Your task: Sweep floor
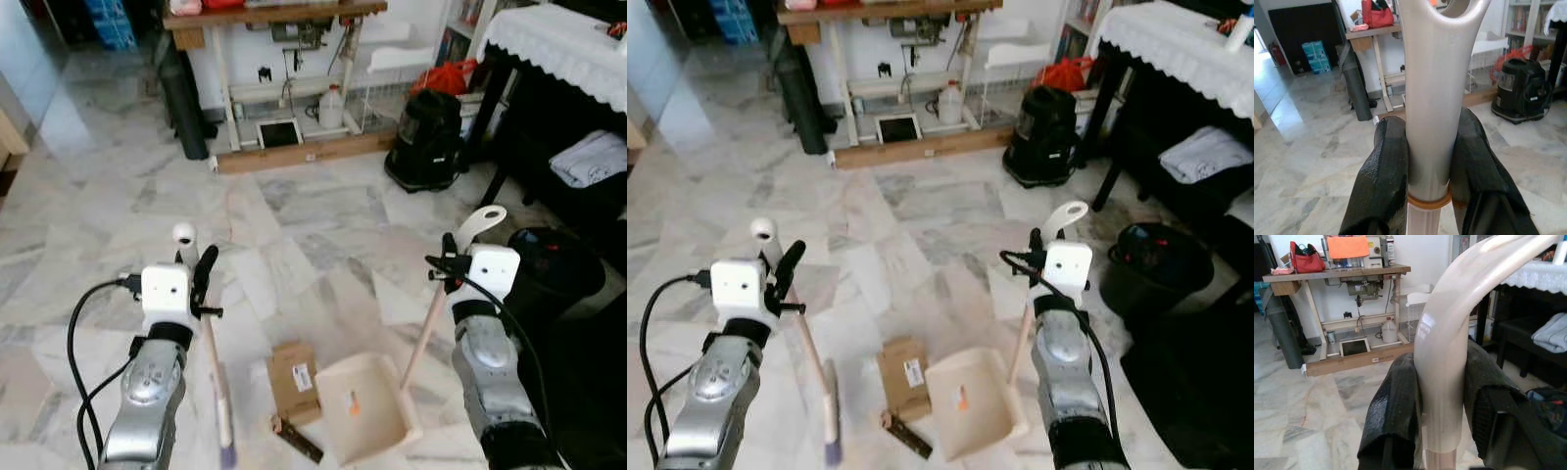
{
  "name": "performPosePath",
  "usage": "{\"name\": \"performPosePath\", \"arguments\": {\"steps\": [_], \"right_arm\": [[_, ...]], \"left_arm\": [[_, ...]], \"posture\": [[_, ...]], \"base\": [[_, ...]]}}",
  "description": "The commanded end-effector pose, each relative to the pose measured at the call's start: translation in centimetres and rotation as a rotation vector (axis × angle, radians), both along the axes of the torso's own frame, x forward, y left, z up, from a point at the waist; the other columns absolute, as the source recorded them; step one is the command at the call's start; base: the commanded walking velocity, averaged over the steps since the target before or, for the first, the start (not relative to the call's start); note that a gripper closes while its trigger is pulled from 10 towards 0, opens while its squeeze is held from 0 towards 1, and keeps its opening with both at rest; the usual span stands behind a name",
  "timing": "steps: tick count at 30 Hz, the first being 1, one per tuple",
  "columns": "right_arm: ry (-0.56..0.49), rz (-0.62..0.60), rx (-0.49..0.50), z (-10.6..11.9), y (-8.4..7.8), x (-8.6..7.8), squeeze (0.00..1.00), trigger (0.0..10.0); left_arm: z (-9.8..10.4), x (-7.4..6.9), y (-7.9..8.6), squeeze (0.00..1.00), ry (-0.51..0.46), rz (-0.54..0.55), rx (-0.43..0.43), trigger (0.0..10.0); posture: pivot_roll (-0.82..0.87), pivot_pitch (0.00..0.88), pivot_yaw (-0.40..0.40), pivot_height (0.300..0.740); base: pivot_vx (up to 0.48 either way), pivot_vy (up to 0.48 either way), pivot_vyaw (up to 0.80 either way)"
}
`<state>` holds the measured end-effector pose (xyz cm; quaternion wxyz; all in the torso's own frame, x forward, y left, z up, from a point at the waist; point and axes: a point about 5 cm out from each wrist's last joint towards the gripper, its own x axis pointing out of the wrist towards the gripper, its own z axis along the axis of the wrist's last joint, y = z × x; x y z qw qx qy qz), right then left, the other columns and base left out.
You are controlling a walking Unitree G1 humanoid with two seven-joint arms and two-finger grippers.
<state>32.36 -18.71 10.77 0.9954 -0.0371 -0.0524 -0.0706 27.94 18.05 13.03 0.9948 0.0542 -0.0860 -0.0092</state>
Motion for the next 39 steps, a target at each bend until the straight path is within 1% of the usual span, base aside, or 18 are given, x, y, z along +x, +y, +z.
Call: {"name": "performPosePath", "arguments": {"steps": [1, 2, 4, 10, 12, 17, 19, 22, 23, 24, 26, 30, 34, 39], "right_arm": [[-0.044, -0.016, -0.009, 1.0, -0.4, 0.4, 0.00, 10.0], [-0.044, -0.016, -0.009, 1.0, -0.4, 0.4, 0.00, 10.0], [-0.034, -0.051, -0.005, 0.7, -1.0, 0.3, 0.00, 10.0], [-0.011, -0.032, -0.024, 0.2, -0.9, 0.2, 0.00, 10.0], [-0.018, -0.033, -0.028, 0.3, -1.1, 0.3, 0.00, 10.0], [-0.032, -0.048, -0.039, 0.5, -1.7, 0.4, 0.00, 10.0], [-0.043, -0.032, -0.044, 0.6, -1.5, 0.6, 0.00, 10.0], [-0.048, 0.020, -0.038, 0.8, -0.7, 1.2, 0.00, 10.0], [-0.048, 0.020, -0.038, 0.8, -0.7, 1.2, 0.00, 10.0], [-0.063, 0.040, -0.061, 1.2, -0.4, 1.5, 0.00, 10.0], [-0.074, 0.049, -0.052, 1.5, -0.2, 1.8, 0.00, 10.0], [-0.105, 0.059, -0.029, 2.0, 0.0, 2.3, 0.00, 10.0], [-0.105, 0.081, -0.033, 1.9, 0.4, 2.4, 0.00, 10.0], [-0.069, 0.117, -0.053, 0.8, 1.2, 2.6, 0.00, 10.0]], "left_arm": [[0.7, 0.1, -0.5, 0.00, -0.015, -0.035, -0.035, 10.0], [0.7, 0.1, -0.5, 0.00, -0.015, -0.035, -0.035, 10.0], [0.7, -0.1, -1.1, 0.00, -0.011, -0.069, -0.031, 10.0], [0.9, 0.1, -2.1, 0.00, 0.001, -0.136, -0.058, 10.0], [1.1, 0.3, -2.6, 0.00, 0.000, -0.161, -0.070, 10.0], [1.8, 0.3, -3.7, 0.00, -0.011, -0.204, -0.092, 10.0], [2.1, 0.3, -4.1, 0.00, -0.015, -0.221, -0.100, 10.0], [2.6, 0.5, -4.5, 0.00, -0.031, -0.233, -0.109, 10.0], [2.6, 0.5, -4.5, 0.00, -0.031, -0.233, -0.109, 10.0], [3.0, 0.6, -4.6, 0.00, -0.038, -0.235, -0.110, 10.0], [3.4, 0.8, -4.6, 0.00, -0.049, -0.231, -0.114, 10.0], [4.3, 0.7, -4.1, 0.00, -0.067, -0.213, -0.118, 10.0], [4.5, 0.5, -3.9, 0.00, -0.070, -0.204, -0.117, 10.0], [5.5, -0.2, -3.2, 0.00, -0.082, -0.179, -0.102, 10.0]], "posture": [[-0.07, 0.163, 0.025, 0.740], [-0.07, 0.163, 0.025, 0.740], [-0.07, 0.177, 0.025, 0.740], [-0.07, 0.200, 0.008, 0.740], [-0.08, 0.203, 0.005, 0.740], [-0.07, 0.220, -0.009, 0.740], [-0.07, 0.225, -0.010, 0.740], [-0.06, 0.245, -0.015, 0.740], [-0.06, 0.245, -0.015, 0.740], [-0.05, 0.262, -0.016, 0.740], [-0.04, 0.279, -0.015, 0.740], [-0.02, 0.311, -0.011, 0.740], [-0.01, 0.323, -0.010, 0.740], [0.04, 0.362, 0.000, 0.740]], "base": [[0.000, 0.000, 0.00], [0.000, 0.000, 0.00], [0.000, 0.000, 0.00], [0.000, 0.000, 0.00], [0.000, 0.000, 0.00], [0.000, 0.000, 0.00], [0.000, 0.000, 0.00], [0.000, 0.000, 0.00], [0.000, 0.000, 0.00], [0.000, 0.000, 0.00], [0.000, 0.000, 0.00], [0.000, 0.000, 0.00], [0.000, 0.000, 0.00], [0.000, 0.000, 0.00]]}}
